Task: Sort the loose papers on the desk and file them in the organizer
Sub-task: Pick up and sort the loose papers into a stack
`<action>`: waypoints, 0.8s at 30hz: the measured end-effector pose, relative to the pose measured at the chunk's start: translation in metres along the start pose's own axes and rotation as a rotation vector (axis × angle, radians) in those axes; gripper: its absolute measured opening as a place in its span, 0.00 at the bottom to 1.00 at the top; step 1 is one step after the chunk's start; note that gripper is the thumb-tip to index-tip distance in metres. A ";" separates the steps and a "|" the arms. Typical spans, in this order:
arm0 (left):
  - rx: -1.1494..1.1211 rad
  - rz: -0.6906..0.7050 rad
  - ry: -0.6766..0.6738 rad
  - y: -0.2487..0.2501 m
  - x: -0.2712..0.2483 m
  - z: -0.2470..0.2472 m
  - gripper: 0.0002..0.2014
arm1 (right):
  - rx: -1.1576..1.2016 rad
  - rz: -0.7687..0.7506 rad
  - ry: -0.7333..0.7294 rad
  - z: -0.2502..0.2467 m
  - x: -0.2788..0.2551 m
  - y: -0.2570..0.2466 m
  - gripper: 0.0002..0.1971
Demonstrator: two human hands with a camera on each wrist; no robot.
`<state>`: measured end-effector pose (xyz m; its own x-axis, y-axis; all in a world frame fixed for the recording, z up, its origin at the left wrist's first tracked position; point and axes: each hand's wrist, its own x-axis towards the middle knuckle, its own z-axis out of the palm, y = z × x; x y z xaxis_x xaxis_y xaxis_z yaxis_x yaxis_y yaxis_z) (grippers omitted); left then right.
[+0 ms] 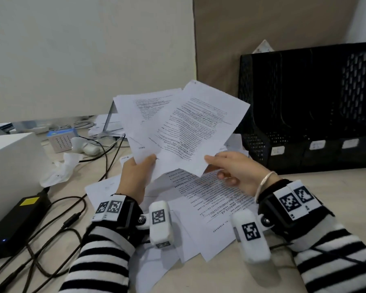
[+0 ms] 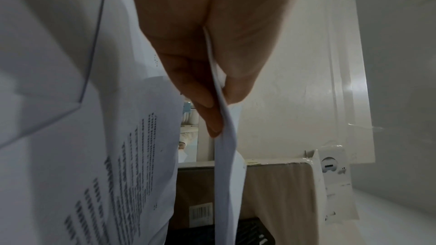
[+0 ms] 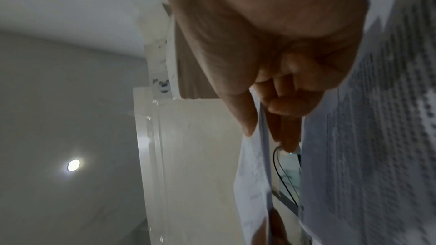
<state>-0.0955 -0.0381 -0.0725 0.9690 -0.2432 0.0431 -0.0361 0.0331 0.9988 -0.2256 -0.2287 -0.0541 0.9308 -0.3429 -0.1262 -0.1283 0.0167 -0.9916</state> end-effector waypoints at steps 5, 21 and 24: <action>0.023 -0.021 -0.028 0.000 0.002 -0.010 0.11 | 0.173 0.028 0.337 -0.030 0.007 -0.004 0.10; -0.027 0.035 -0.024 -0.002 0.001 -0.013 0.16 | 0.898 -0.162 0.287 -0.027 0.001 -0.017 0.05; -0.034 0.040 -0.033 -0.001 -0.002 -0.001 0.12 | 0.889 -0.113 0.157 -0.011 -0.003 -0.017 0.14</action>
<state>-0.0971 -0.0364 -0.0736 0.9585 -0.2724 0.0846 -0.0661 0.0763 0.9949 -0.2295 -0.2380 -0.0370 0.8564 -0.5090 -0.0863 0.3322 0.6714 -0.6625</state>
